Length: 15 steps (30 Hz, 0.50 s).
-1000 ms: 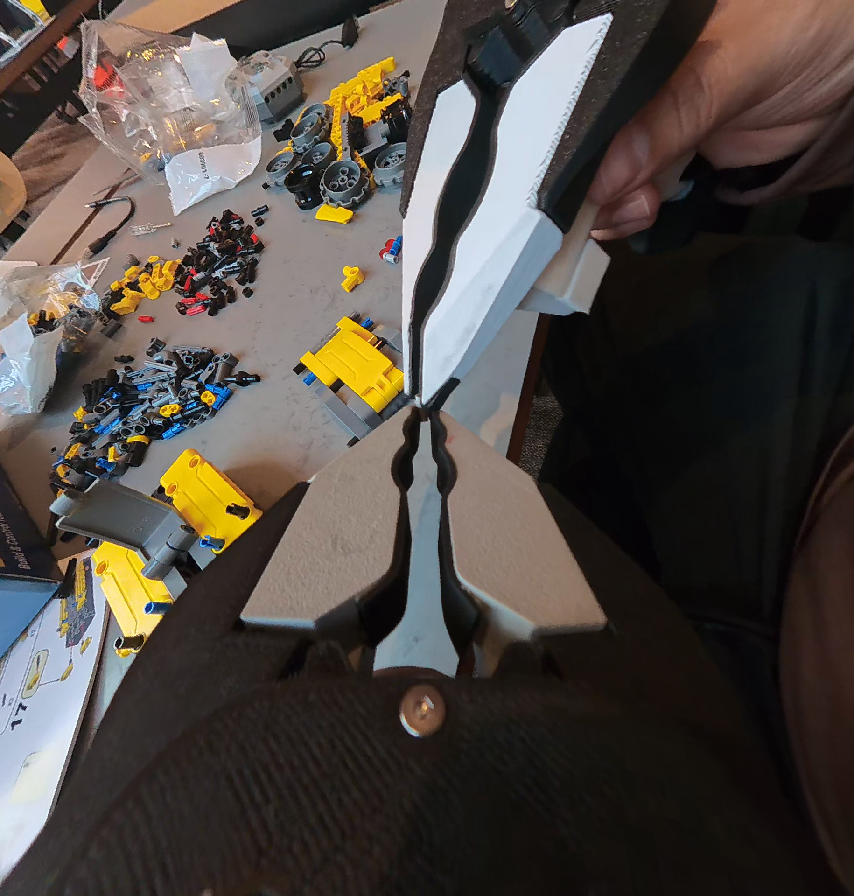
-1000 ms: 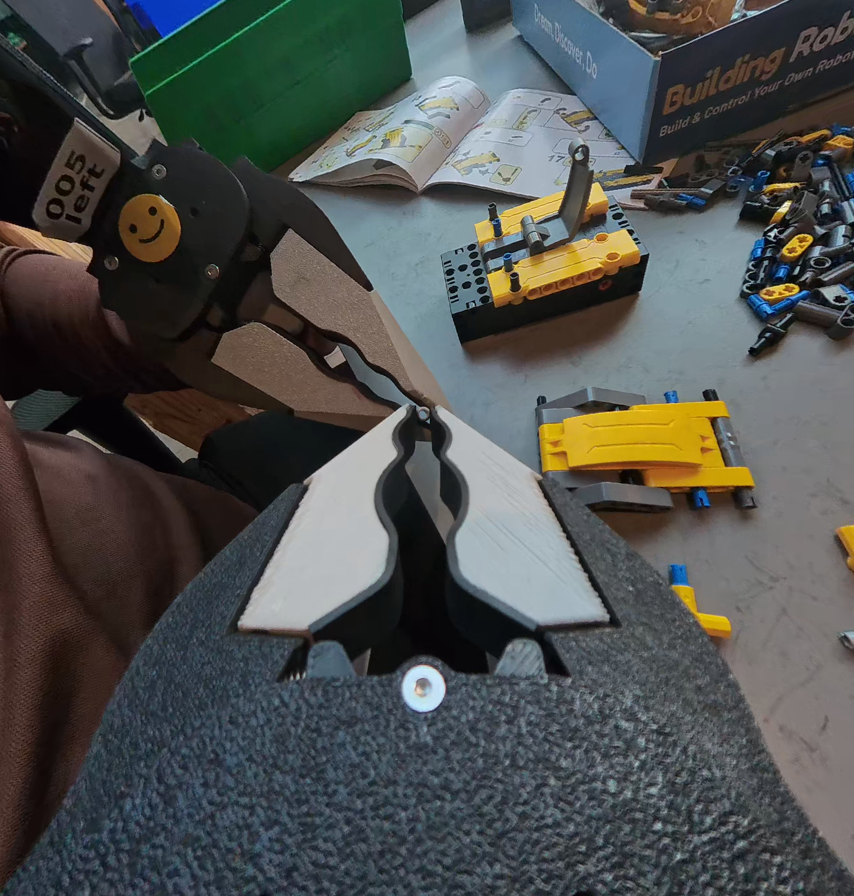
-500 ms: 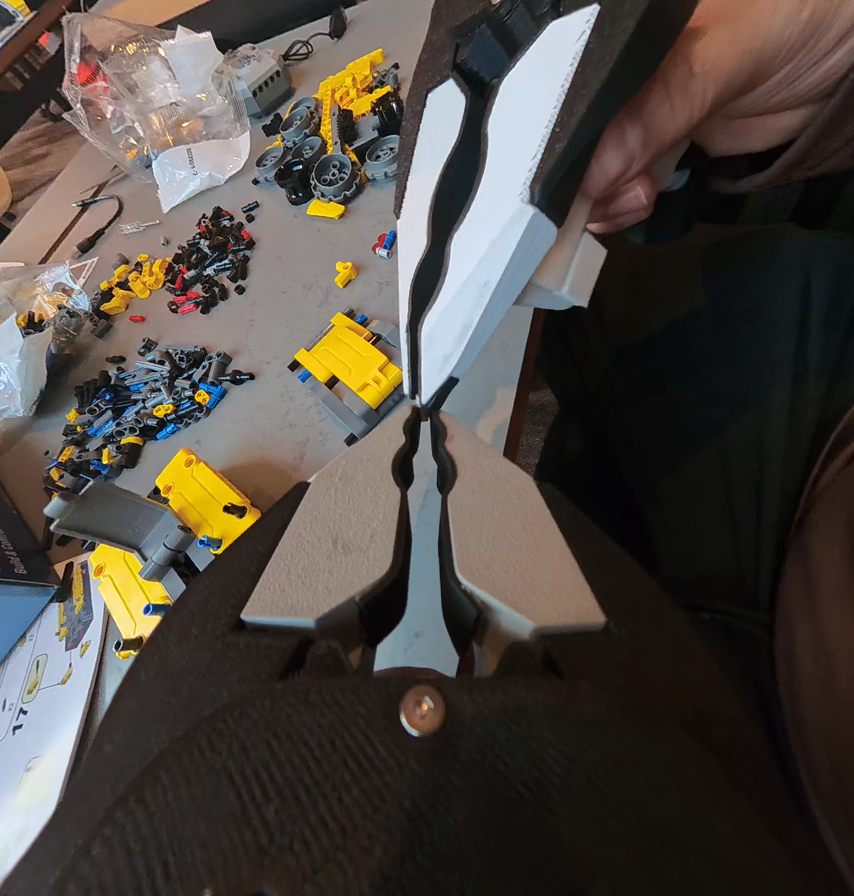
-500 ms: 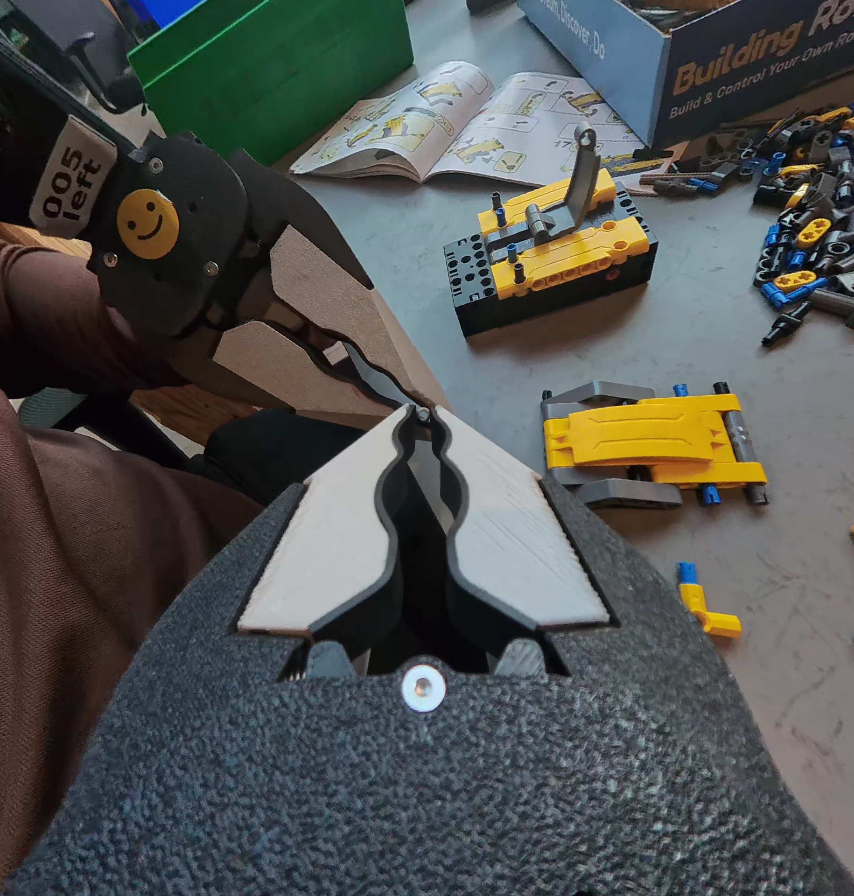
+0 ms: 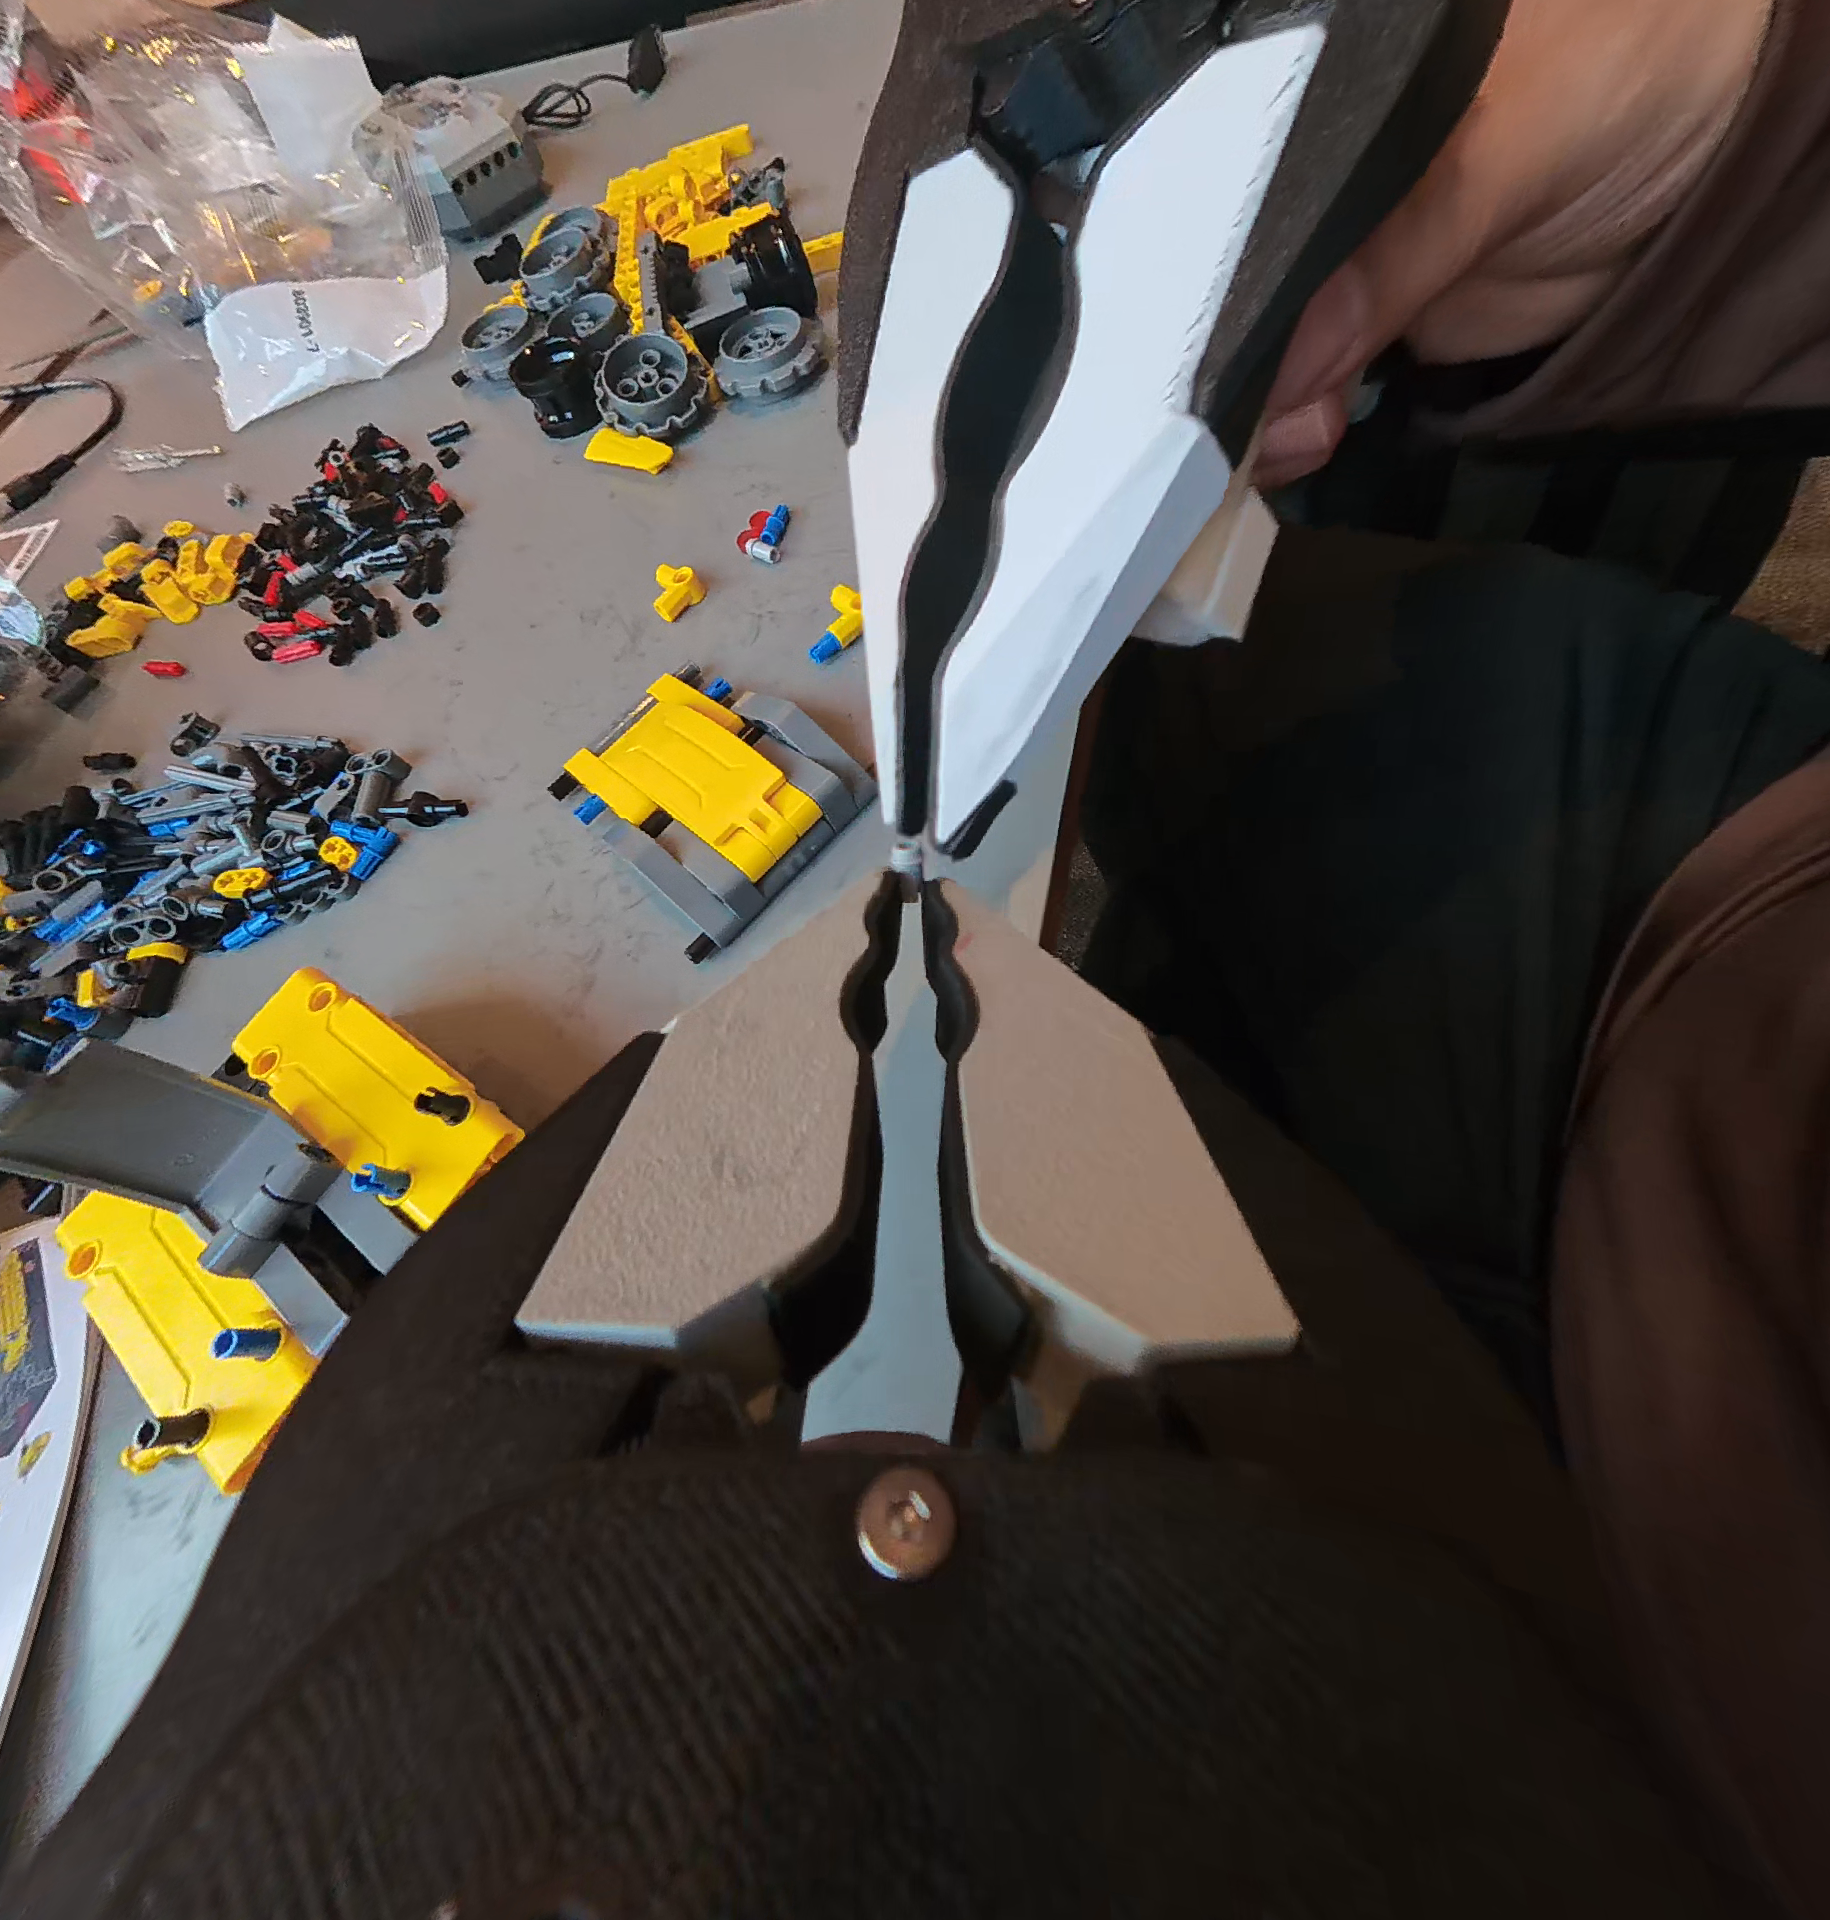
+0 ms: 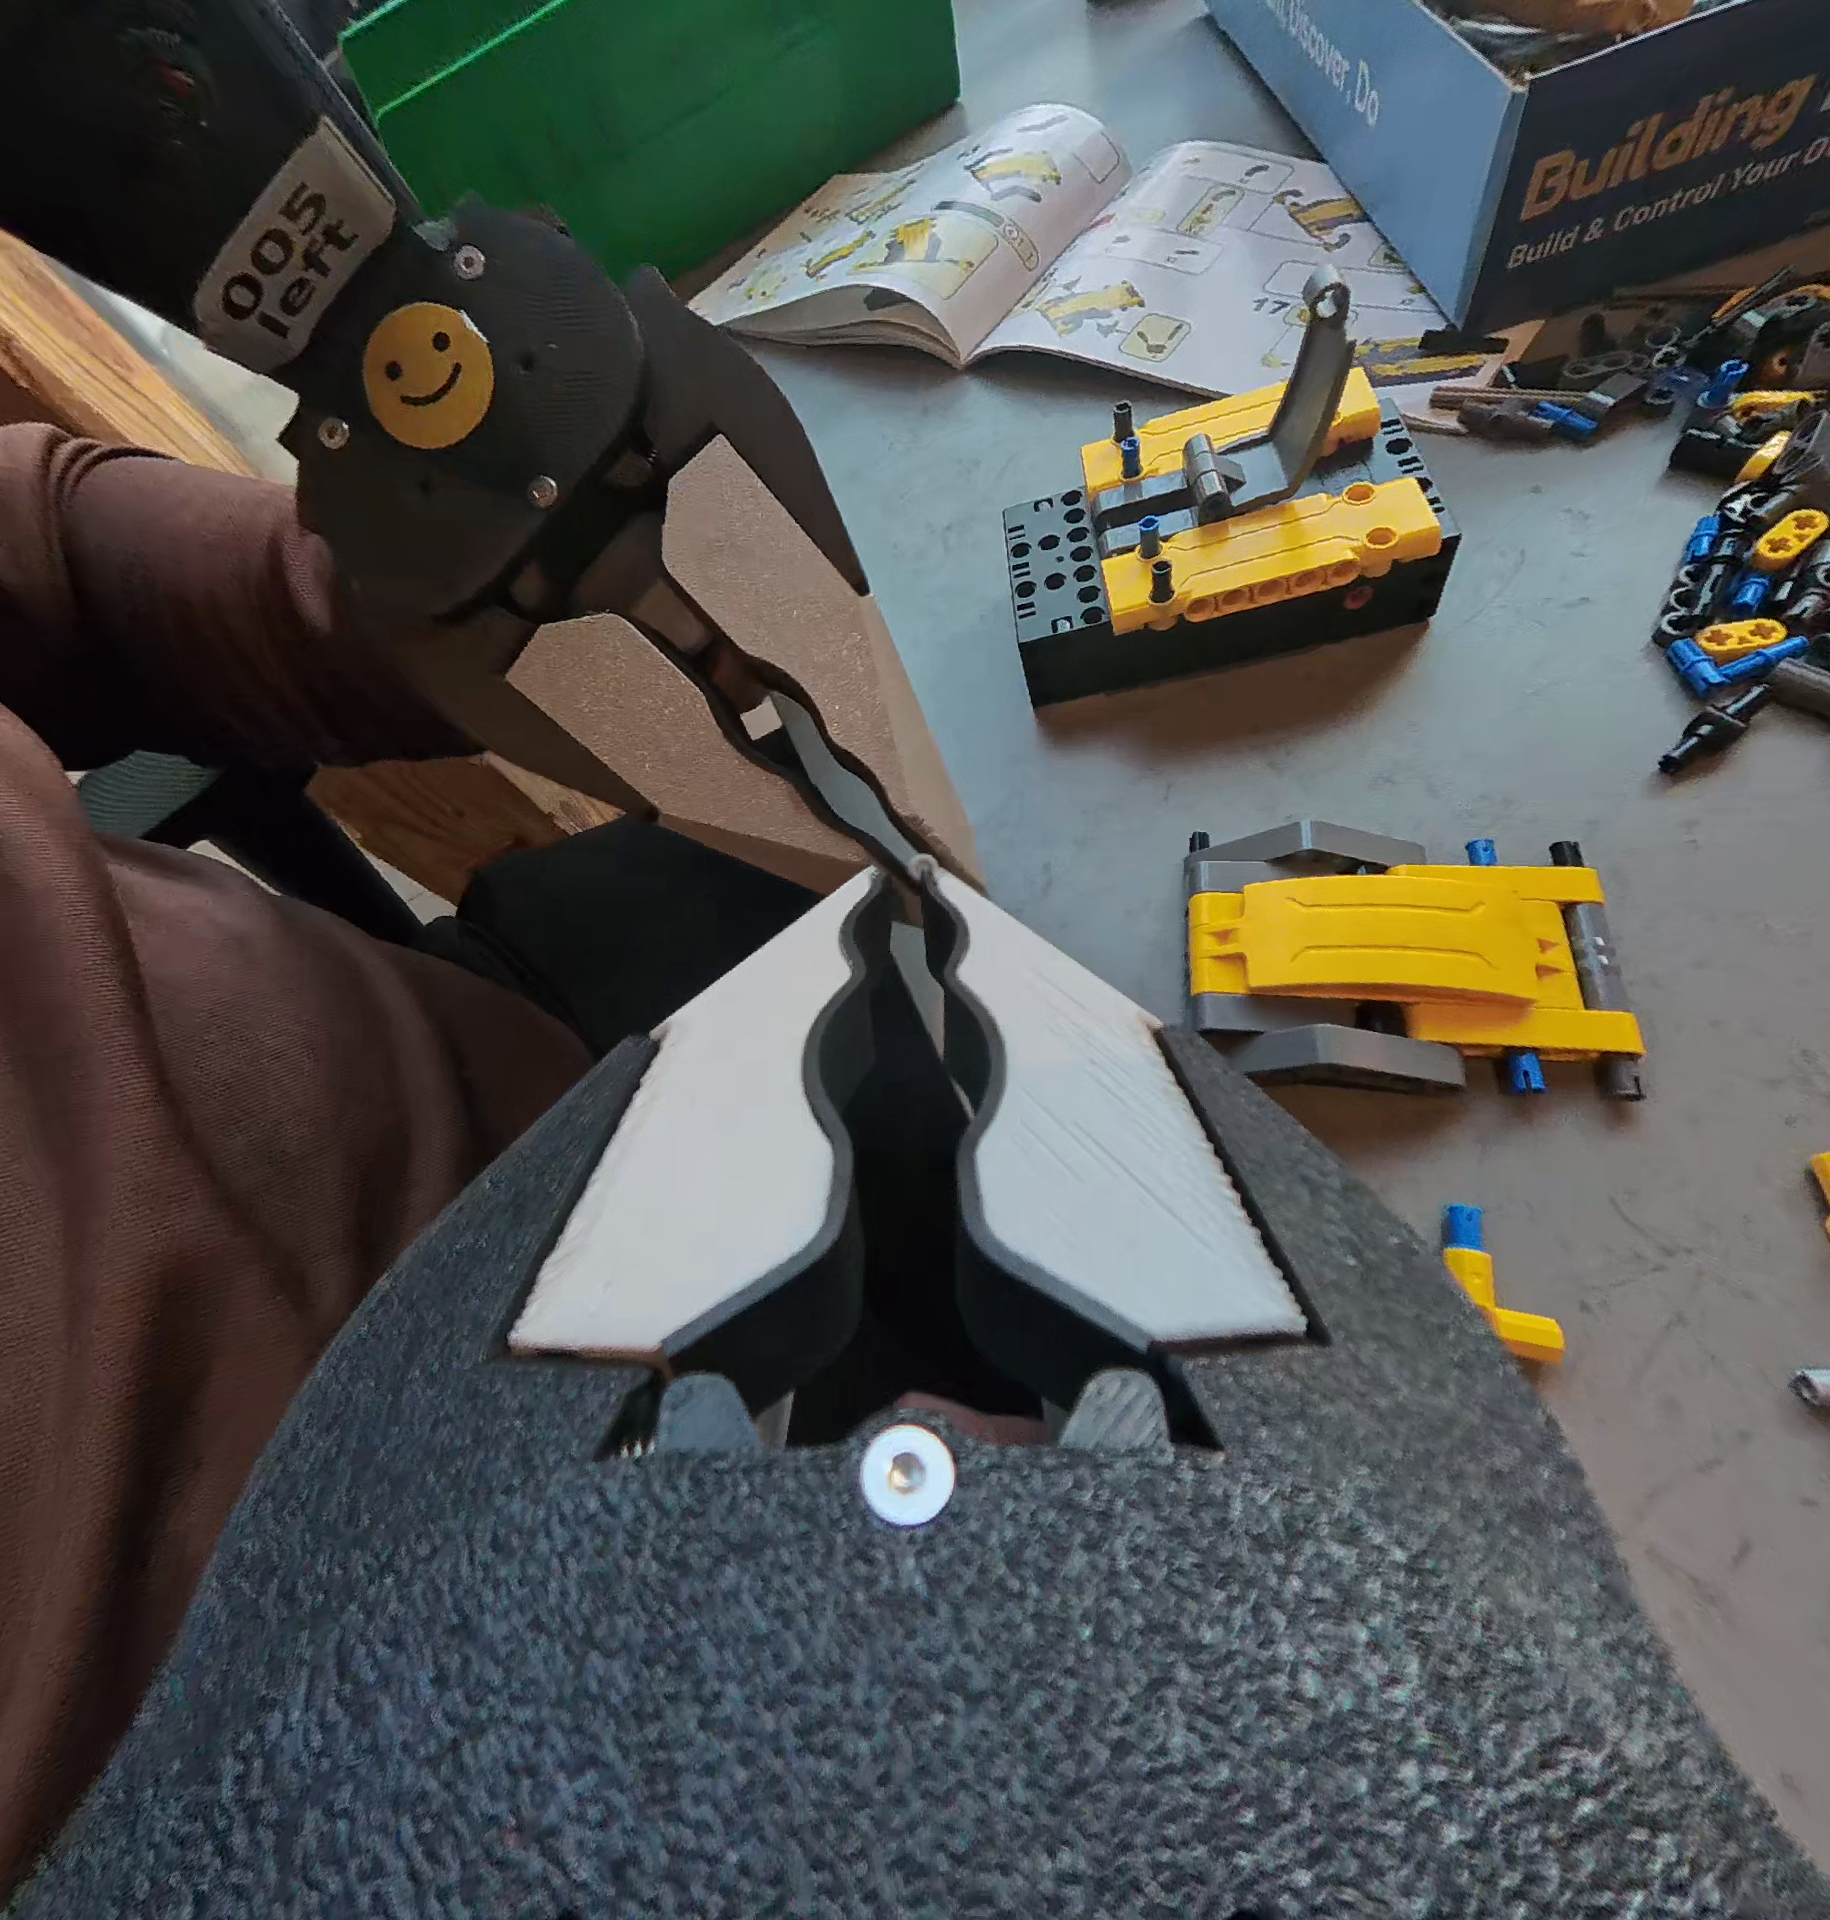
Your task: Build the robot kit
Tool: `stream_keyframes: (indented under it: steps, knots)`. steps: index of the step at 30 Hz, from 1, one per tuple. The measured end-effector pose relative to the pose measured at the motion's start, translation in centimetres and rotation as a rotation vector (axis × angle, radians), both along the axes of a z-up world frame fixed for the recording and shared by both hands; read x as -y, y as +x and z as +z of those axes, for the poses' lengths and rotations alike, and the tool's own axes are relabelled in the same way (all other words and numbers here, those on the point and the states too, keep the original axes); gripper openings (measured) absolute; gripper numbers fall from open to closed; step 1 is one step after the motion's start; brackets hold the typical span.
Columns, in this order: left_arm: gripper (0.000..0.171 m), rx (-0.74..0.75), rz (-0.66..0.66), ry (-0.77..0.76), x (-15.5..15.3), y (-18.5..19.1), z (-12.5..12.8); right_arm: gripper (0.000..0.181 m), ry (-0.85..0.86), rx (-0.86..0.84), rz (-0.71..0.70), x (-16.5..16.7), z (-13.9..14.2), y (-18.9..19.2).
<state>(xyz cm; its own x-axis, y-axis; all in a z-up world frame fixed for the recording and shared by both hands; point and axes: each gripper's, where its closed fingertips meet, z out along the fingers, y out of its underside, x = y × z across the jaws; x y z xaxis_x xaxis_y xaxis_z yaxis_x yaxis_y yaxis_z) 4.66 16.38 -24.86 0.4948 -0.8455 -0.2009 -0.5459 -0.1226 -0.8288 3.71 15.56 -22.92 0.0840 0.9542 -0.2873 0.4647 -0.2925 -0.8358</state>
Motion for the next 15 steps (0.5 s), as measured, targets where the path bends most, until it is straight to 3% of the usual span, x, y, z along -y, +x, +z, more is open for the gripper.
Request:
stream_keyframes:
  steps: [15]
  knots:
    - [0.001,-0.011,-0.021,0.021,0.33,0.42,0.03,0.007,0.037,0.011,-0.003,-0.08,-0.09,-0.01]
